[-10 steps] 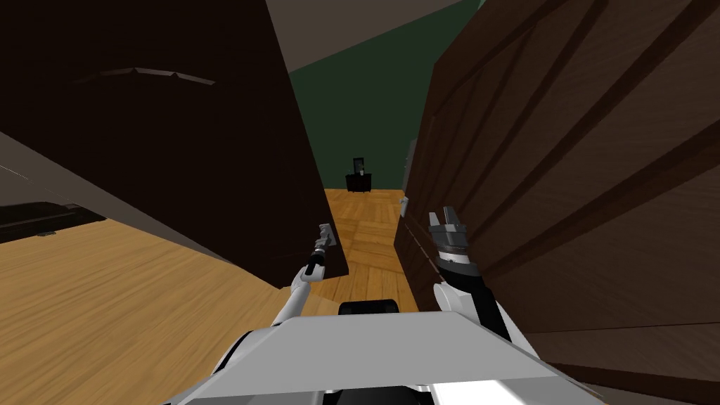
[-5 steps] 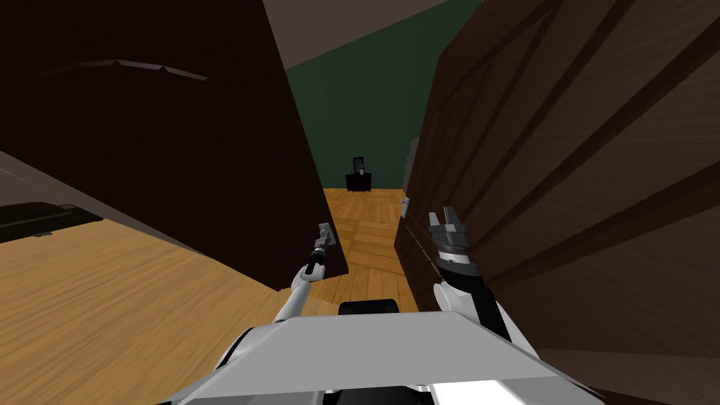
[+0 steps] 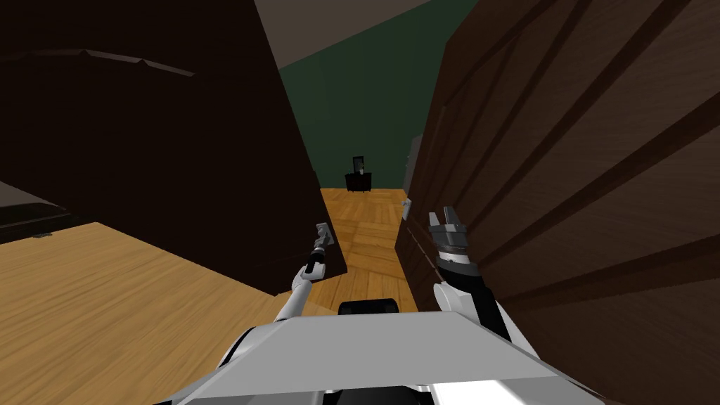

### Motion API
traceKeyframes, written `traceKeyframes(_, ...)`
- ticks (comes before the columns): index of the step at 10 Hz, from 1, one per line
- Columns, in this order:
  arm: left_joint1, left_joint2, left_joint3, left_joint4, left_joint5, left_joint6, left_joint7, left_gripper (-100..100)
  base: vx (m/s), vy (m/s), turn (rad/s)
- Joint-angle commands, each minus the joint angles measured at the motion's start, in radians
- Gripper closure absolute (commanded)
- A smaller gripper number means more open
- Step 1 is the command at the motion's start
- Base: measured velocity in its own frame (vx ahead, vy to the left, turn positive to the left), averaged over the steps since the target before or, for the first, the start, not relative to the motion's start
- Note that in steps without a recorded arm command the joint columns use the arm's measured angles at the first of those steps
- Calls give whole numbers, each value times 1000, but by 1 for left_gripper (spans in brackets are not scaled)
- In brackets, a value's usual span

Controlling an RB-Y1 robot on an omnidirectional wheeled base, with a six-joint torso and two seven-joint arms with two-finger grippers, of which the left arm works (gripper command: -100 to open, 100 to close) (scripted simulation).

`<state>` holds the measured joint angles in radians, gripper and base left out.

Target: Push the door open

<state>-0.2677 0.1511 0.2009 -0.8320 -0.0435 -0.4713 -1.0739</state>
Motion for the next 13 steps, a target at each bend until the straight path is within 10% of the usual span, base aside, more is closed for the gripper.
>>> traceKeyframes(1, -29, 20, 33, 7, 18, -20, 20, 100, 49, -20, -3)
traceKeyframes(10, -29, 20, 33, 7, 18, -20, 20, 100, 5, 2, 2)
traceKeyframes(12, -9, -14, 39, -13, 60, 1, 39, 100, 144, -33, -93)
traceKeyframes(13, -1, -42, 20, -7, 61, 19, 73, -100, 35, -2, 4)
